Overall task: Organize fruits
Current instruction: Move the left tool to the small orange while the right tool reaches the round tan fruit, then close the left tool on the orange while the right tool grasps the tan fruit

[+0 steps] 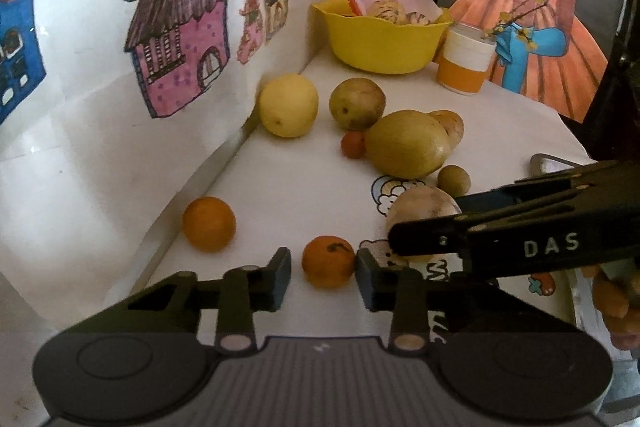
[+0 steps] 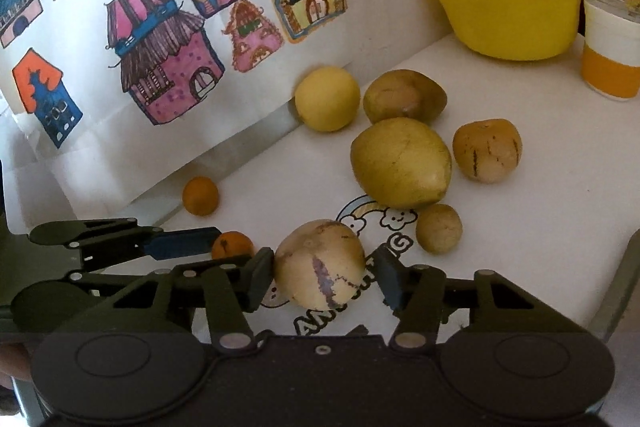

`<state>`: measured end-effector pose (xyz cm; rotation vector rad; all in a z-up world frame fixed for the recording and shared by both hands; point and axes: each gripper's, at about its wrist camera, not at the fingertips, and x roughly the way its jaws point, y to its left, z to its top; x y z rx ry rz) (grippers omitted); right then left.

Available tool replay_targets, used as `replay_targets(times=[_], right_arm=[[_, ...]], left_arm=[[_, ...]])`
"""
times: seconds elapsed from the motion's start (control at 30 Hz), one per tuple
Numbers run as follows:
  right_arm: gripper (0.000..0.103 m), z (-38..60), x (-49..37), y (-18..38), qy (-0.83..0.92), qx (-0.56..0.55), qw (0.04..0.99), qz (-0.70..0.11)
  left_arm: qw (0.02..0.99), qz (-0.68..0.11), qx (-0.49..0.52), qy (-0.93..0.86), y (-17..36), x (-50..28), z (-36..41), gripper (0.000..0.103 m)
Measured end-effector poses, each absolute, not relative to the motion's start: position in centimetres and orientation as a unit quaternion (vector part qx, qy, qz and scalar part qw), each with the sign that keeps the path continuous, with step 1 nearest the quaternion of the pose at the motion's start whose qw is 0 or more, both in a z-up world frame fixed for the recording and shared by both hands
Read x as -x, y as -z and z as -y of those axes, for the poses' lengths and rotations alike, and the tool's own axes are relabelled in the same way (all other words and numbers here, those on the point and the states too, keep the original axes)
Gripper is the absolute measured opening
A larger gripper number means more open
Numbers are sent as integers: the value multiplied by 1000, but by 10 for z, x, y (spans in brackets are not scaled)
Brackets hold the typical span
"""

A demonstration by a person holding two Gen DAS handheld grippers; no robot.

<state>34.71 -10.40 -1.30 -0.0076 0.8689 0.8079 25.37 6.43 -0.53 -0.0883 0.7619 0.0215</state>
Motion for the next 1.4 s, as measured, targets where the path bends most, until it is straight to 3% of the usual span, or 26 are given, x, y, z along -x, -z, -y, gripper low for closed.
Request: replay_targets(times=[0.03,0.5,0.97,1.4], right_arm=[[52,104,-347,13,-381,3,829,-410],[50,135,-319,-15,-380,-7,844,-378],[50,255,-272,-54,-313,-34,893,-322],[50,349,-282,-36,-217,-19,933,-286]], left_arm=[[927,-372,43,-8,5,-253,-64,31],[933,-360,20,4,-24,-236,-36,30],[938,-342,16,63,-68,-232,50,30],[945,-311,21,104,-49,-282,124,30]])
